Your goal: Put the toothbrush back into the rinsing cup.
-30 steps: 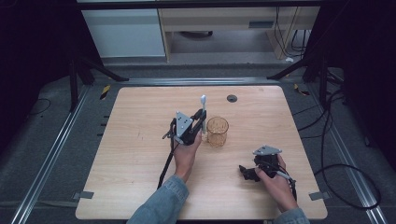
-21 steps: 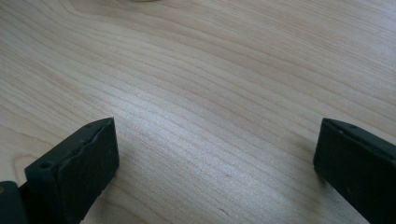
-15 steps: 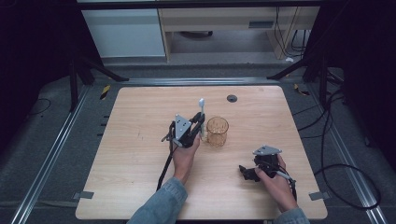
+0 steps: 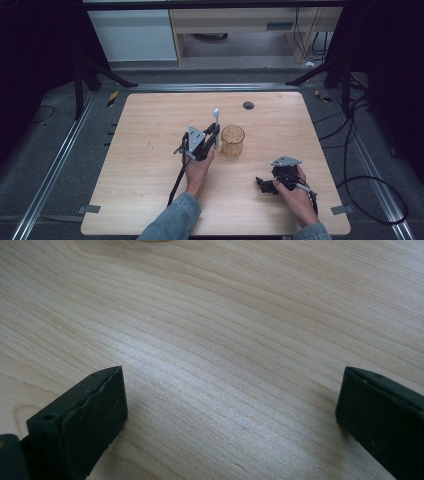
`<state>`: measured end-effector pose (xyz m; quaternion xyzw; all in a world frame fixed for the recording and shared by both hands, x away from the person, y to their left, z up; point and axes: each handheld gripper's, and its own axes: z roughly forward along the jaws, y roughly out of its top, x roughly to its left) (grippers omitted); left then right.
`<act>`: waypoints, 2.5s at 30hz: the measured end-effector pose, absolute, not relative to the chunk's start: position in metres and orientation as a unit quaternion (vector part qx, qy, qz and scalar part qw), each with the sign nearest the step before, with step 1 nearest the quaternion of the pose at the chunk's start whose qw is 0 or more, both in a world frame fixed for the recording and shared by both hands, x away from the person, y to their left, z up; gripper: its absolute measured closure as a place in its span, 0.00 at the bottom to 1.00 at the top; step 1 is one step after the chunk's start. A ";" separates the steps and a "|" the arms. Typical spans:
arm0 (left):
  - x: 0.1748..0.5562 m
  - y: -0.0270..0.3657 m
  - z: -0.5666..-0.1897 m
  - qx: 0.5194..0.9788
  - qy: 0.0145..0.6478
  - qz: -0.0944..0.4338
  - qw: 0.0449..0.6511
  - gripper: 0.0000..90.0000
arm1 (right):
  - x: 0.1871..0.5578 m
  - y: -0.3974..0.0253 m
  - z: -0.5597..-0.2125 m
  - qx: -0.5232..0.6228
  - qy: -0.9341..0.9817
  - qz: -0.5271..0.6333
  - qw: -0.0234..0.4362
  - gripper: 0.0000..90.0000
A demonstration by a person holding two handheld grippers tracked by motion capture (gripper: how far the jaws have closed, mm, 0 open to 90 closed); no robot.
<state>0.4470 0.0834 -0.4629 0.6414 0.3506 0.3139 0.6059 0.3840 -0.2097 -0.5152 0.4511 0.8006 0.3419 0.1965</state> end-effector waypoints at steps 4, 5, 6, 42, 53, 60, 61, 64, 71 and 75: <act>0.447 0.083 -0.466 0.642 0.351 0.314 0.605 0.88 | 0.384 -0.210 -0.515 0.451 0.801 0.342 0.196 0.00; 0.446 0.084 -0.467 0.642 0.350 0.315 0.605 0.88 | 0.384 -0.210 -0.515 0.451 0.801 0.342 0.196 0.00; 0.446 0.084 -0.467 0.641 0.351 0.314 0.606 0.87 | 0.384 -0.210 -0.515 0.451 0.801 0.342 0.196 0.00; 0.443 0.085 -0.475 0.656 0.353 0.314 0.589 0.87 | 0.384 -0.209 -0.515 0.450 0.801 0.342 0.195 0.00; 0.442 0.086 -0.477 0.659 0.355 0.310 0.586 0.87 | 0.384 -0.209 -0.515 0.451 0.801 0.342 0.195 0.00; 0.442 0.086 -0.477 0.664 0.358 0.305 0.582 0.81 | 0.384 -0.210 -0.515 0.450 0.801 0.343 0.195 0.00; 0.441 0.086 -0.476 0.662 0.359 0.303 0.584 0.80 | 0.384 -0.210 -0.515 0.450 0.801 0.343 0.195 0.00; 0.440 0.087 -0.473 0.662 0.356 0.308 0.584 0.77 | 0.384 -0.209 -0.515 0.450 0.801 0.343 0.195 0.00; 0.442 0.092 -0.469 0.669 0.357 0.301 0.578 0.70 | 0.384 -0.210 -0.515 0.450 0.801 0.342 0.196 0.00; 0.442 0.093 -0.468 0.673 0.356 0.297 0.576 0.64 | 0.384 -0.209 -0.515 0.450 0.801 0.343 0.195 0.00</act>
